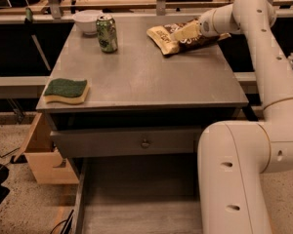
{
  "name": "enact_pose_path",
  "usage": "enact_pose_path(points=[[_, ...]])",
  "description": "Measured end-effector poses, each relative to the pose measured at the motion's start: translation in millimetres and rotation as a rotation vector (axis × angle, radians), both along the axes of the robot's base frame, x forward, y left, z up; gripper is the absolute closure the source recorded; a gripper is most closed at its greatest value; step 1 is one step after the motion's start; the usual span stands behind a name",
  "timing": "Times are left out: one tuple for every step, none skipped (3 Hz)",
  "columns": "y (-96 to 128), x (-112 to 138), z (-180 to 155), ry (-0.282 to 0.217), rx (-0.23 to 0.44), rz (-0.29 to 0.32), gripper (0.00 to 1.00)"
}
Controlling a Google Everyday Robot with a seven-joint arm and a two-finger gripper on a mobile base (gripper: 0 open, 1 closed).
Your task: Move brown chip bag near sponge
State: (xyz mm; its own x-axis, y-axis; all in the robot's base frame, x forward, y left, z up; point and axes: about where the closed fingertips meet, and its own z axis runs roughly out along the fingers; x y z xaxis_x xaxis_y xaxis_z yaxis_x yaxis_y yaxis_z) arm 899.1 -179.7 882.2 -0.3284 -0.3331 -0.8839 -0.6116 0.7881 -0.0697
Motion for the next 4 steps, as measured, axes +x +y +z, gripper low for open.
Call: enact_pose_path(points=[[7.7, 2.0, -16.7, 0.049, 0.024, -0.006, 0.18], [10.2, 2.9, -18.6, 0.049, 0.023, -0.002, 0.4], [13.4, 3.9, -22.0, 0.054, 0.024, 0.001, 0.64], [14.8, 3.9, -20.3, 0.056, 0.024, 0.003, 0.96]])
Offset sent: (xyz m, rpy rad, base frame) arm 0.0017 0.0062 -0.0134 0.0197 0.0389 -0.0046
